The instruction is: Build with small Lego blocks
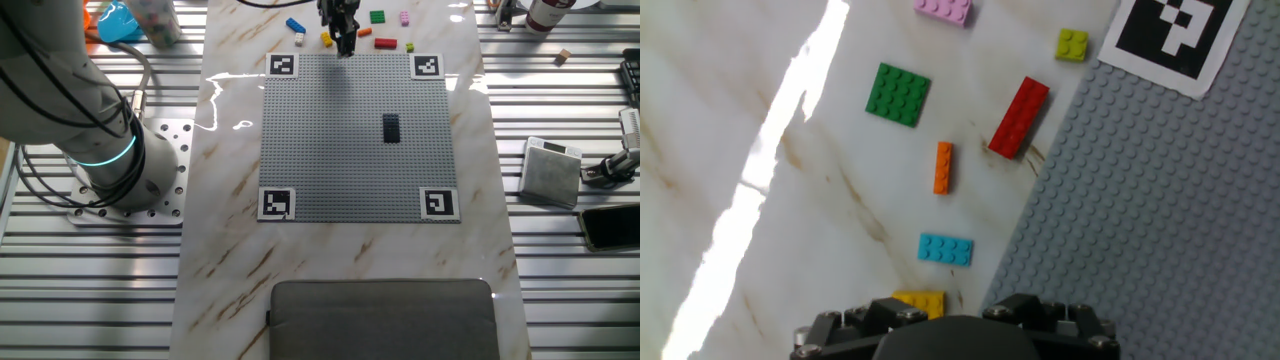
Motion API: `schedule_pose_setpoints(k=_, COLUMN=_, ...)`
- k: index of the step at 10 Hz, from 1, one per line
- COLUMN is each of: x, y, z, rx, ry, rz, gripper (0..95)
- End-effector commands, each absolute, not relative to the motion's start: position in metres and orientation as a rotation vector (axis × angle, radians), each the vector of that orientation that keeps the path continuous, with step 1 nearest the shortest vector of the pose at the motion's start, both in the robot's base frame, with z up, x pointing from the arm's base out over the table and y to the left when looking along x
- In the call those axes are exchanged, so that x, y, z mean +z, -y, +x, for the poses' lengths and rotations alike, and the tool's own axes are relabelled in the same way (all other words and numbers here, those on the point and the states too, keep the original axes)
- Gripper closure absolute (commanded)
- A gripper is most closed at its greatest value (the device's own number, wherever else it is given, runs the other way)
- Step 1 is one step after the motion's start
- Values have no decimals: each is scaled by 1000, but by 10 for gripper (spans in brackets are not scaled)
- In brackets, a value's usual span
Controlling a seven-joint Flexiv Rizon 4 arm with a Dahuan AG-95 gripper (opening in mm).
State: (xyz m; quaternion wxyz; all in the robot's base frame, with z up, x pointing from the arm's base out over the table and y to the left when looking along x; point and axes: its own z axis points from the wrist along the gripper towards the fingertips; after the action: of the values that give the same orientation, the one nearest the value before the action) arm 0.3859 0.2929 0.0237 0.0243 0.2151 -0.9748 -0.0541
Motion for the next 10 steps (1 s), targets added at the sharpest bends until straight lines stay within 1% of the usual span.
schedule_pose_setpoints(k=1, x=24, y=-292, z=386, rx=-161, ry=3008, rz=685, gripper=190)
schedule_pose_setpoints(k=3, x=24, y=-292, z=386, rx=-118, ry=2994, rz=701, gripper=190)
schedule_pose_setpoints(k=5, x=24, y=-292, z=386, rx=-89, ry=2940, rz=847, gripper=190)
schedule_pose_setpoints(k=6, x=24, y=-292, z=386, rx=-98, ry=2909, rz=909, gripper=0)
schedule_pose_setpoints(k=7, x=24, y=-292, z=386, rx=-113, ry=2892, rz=956, gripper=0)
schedule_pose_setpoints(k=10, x=24, y=-299, z=384, rx=-172, ry=2941, rz=809, gripper=0)
